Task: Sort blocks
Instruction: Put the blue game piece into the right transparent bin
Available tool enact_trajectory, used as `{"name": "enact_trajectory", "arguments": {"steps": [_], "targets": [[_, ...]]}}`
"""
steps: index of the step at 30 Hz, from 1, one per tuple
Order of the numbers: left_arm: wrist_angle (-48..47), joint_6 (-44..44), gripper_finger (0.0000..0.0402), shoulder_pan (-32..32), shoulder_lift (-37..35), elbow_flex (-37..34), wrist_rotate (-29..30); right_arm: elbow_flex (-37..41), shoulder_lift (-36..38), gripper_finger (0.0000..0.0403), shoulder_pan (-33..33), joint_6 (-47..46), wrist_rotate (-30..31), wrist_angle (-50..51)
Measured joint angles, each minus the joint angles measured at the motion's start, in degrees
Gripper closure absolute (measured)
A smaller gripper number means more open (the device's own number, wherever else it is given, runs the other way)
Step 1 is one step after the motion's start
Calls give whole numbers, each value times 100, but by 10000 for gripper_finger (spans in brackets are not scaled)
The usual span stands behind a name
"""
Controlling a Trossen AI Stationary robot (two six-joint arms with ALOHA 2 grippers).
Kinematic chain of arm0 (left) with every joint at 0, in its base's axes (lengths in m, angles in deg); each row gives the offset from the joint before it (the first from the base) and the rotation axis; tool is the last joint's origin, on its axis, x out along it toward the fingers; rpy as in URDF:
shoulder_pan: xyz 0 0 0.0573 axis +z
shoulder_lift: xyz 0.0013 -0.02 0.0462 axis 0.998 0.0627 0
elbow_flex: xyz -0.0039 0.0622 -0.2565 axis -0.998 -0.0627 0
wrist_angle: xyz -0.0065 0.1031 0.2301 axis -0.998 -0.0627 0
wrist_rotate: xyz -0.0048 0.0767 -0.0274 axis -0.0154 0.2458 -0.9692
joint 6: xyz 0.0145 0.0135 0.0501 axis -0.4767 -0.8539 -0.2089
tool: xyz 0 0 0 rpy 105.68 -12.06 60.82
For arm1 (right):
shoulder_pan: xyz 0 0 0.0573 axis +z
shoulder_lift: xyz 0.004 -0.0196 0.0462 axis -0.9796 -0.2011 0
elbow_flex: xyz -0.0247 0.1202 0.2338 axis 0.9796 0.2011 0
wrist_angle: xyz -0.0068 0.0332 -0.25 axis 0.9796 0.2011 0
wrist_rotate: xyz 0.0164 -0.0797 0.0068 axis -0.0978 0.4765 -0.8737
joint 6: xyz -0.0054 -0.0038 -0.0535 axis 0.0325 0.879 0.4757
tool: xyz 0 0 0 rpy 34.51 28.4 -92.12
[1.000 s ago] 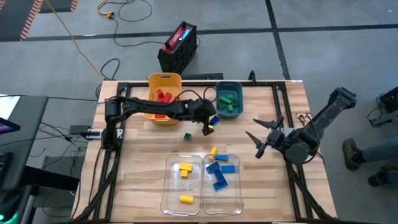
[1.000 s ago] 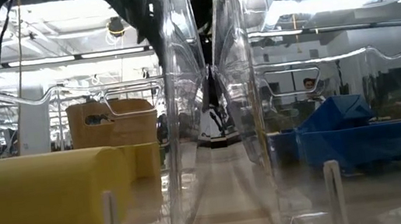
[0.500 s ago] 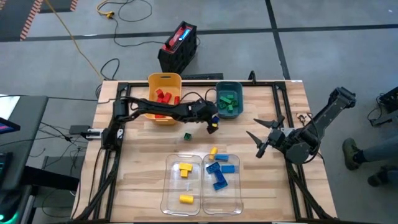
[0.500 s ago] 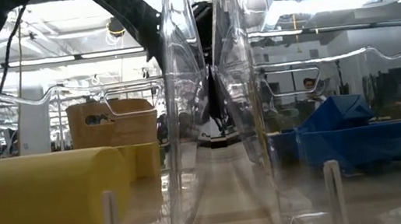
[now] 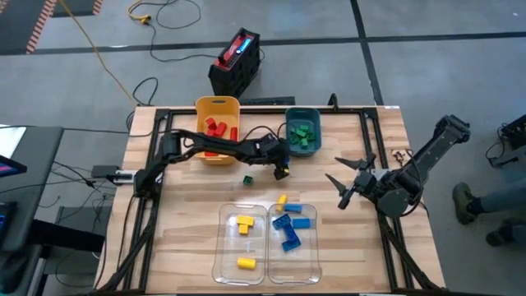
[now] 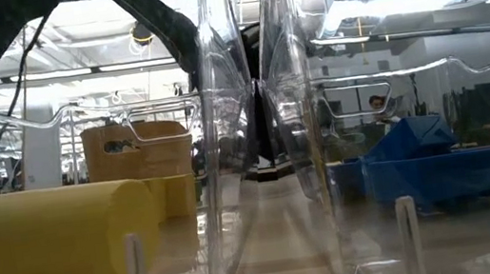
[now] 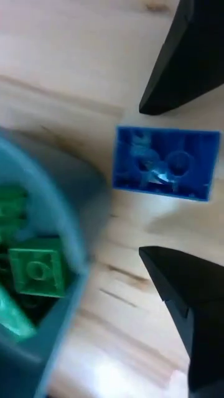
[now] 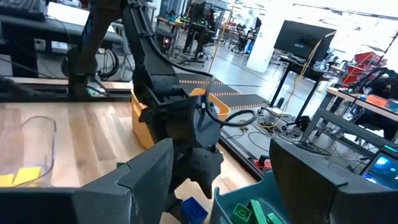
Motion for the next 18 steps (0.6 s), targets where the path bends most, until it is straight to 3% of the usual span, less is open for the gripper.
{"name": "enact_trajectory", "arguments": {"steps": [7, 14, 18], "targets": [[10, -588, 136, -33, 28, 7, -410, 0, 1, 121, 11, 2, 2, 22], [-375, -591, 260, -104, -34, 18, -413, 0, 3, 121, 16, -12, 0, 30], [-740, -743, 266, -209, -255, 6, -401, 0, 3, 121, 15, -11, 0, 34]]}}
